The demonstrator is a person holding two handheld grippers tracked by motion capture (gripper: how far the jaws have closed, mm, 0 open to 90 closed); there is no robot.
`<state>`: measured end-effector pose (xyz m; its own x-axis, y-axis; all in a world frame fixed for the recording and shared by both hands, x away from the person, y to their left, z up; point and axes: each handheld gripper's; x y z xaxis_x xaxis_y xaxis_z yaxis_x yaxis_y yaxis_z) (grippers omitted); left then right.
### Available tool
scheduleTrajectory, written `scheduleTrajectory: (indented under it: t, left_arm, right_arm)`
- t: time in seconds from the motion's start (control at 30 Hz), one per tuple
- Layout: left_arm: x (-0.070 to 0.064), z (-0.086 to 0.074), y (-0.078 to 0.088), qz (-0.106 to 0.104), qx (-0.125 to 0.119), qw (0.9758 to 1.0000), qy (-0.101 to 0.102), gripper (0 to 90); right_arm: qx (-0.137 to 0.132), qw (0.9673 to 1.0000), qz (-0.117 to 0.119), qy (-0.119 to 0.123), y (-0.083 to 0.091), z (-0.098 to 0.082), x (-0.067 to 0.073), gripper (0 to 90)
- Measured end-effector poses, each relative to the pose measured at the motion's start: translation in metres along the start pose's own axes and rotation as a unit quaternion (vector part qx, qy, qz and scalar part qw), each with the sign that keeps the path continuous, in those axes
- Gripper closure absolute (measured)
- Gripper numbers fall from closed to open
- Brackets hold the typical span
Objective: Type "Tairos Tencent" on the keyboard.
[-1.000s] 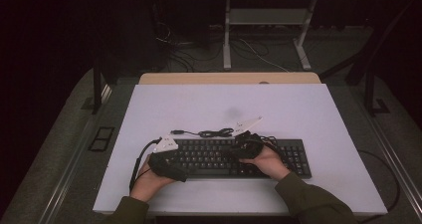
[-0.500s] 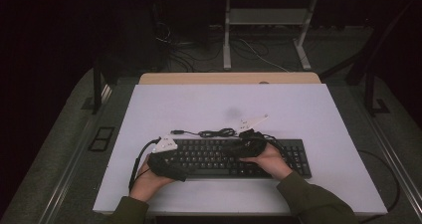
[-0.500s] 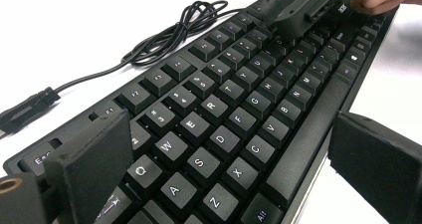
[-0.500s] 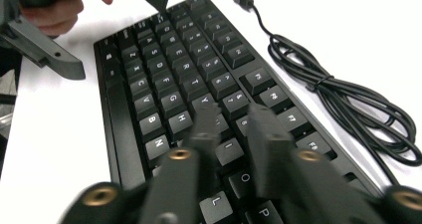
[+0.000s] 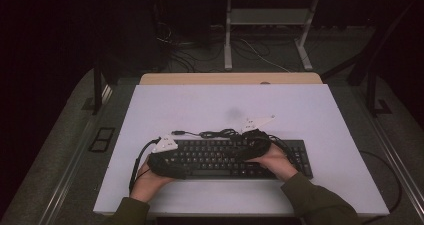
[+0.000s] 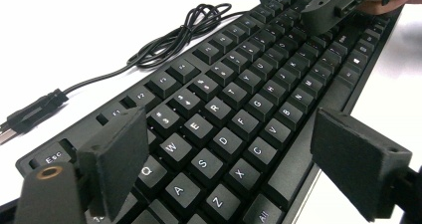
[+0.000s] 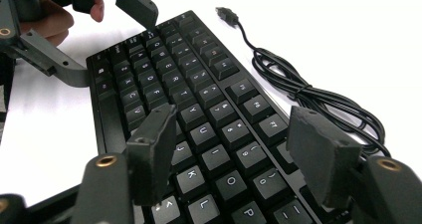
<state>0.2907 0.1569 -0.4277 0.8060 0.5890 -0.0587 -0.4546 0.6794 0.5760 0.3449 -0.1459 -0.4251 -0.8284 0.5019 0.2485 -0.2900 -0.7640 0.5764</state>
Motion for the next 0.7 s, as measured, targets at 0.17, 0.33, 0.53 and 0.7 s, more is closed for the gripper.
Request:
scheduleTrajectory:
  t: [0.17, 0.33, 0.53, 0.7]
  left_arm:
    - [0.002, 0.001, 0.001, 0.001, -0.004, 1.0000, 0.006, 21.4]
    - [0.003, 0.003, 0.001, -0.001, -0.005, 1.0000, 0.008, 29.1]
    - [0.005, 0.009, -0.001, -0.006, -0.011, 0.9999, 0.006, 40.2]
    - [0.008, 0.013, -0.003, -0.003, -0.015, 0.9999, 0.003, 51.9]
  right_arm:
    - [-0.003, 1.0000, 0.002, -0.007, 0.001, -0.001, -0.002, 32.4]
    - [0.000, 1.0000, -0.001, -0.005, 0.000, -0.002, -0.002, 29.6]
    - [-0.004, 1.0000, -0.001, -0.006, 0.001, -0.002, -0.002, 28.4]
    - [-0.008, 0.9999, 0.000, -0.011, 0.002, -0.002, -0.002, 28.3]
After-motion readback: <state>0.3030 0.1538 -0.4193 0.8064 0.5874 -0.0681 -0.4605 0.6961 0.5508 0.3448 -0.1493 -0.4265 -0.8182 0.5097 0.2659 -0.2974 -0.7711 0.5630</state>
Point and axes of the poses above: each handheld gripper's, and its own axes: y roughly backward along the jaws, z roughly out of its top, x roughly to its left, and after that the axes turned 4 degrees about -y, right-handed
